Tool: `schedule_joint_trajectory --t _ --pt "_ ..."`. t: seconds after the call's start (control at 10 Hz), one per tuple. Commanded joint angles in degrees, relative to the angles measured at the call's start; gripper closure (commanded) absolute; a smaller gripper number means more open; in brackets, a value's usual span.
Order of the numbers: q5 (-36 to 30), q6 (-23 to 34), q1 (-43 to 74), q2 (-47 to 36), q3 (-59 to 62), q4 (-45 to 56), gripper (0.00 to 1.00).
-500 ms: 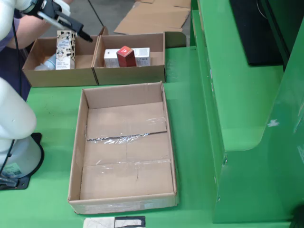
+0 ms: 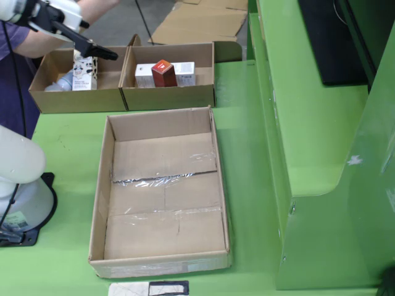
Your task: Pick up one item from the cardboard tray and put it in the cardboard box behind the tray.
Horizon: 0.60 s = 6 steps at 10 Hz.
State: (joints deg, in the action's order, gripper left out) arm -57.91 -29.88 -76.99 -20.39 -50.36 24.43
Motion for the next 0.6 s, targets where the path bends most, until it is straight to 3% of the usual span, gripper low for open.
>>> schedule_joint_trajectory --t 0.0,0.1,0.2,0.5 --pt "14.11 1.82 3.52 -32.15 50.36 55.64 0.00" --pt "14.11 1.82 3.52 -32.15 50.36 55.64 0.00" --pt "18.16 5.14 8.16 -38.32 50.36 53.63 0.00" --pt "19.31 7.06 9.86 -39.90 50.36 51.96 0.00"
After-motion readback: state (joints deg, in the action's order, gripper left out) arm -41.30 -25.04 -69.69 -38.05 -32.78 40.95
